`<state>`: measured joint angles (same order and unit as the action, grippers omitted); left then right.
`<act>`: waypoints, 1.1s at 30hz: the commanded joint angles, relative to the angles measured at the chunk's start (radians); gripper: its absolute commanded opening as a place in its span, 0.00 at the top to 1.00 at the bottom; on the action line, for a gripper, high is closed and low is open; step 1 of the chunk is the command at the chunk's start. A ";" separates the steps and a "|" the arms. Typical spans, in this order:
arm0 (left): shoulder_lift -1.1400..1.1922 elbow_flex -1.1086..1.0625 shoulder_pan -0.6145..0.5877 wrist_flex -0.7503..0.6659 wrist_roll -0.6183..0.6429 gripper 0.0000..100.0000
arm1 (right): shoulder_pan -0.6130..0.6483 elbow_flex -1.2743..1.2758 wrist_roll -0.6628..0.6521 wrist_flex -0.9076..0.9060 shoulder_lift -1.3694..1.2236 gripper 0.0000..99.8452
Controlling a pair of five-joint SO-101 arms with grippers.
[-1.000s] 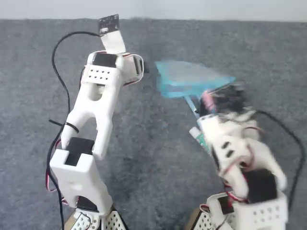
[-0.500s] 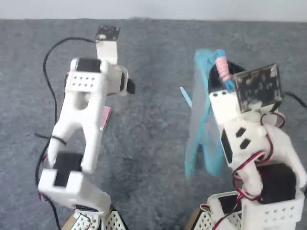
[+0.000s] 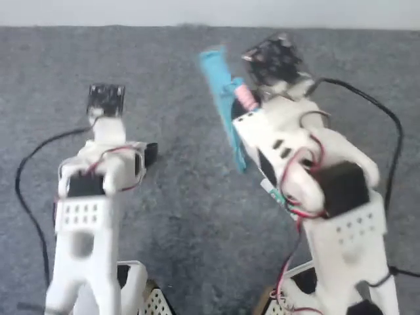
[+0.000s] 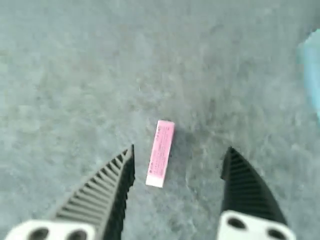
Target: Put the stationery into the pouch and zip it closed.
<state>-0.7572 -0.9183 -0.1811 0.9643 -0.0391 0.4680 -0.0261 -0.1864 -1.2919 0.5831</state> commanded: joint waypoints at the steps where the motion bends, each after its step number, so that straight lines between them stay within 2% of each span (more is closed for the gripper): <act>1: -0.341 -0.093 0.006 0.002 -0.043 0.69 | 0.001 -0.072 0.031 0.076 -0.031 0.99; 6: -0.608 -0.196 0.018 0.012 -0.041 0.68 | 0.001 -0.104 0.046 0.116 -0.110 0.99; 9: -0.712 -0.228 0.058 0.023 -0.035 0.69 | -0.025 -0.196 0.132 0.111 -0.171 0.99; 12: -0.790 -0.263 0.117 0.015 0.054 0.69 | -0.044 -0.327 0.209 0.108 -0.243 0.99; 15: -0.841 -0.318 0.213 0.003 0.132 0.68 | -0.021 -0.445 0.206 0.108 -0.315 0.99; 19: -0.887 -0.397 0.319 -0.100 0.152 0.63 | 0.088 -0.542 0.124 0.074 -0.377 0.99; 22: -0.891 -0.463 0.324 -0.206 0.180 0.61 | 0.208 -0.569 0.051 0.051 -0.390 0.99; 24: -0.896 -0.486 0.324 -0.212 0.186 0.61 | 0.251 -0.582 0.011 0.061 -0.397 0.99; 33: -0.898 -0.484 0.241 -0.245 0.192 0.61 | 0.259 -0.592 0.035 0.079 -0.476 0.99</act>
<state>-1.6379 -1.4154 0.1105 0.7649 0.1343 0.7104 -0.5646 -0.1557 -1.2352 0.0936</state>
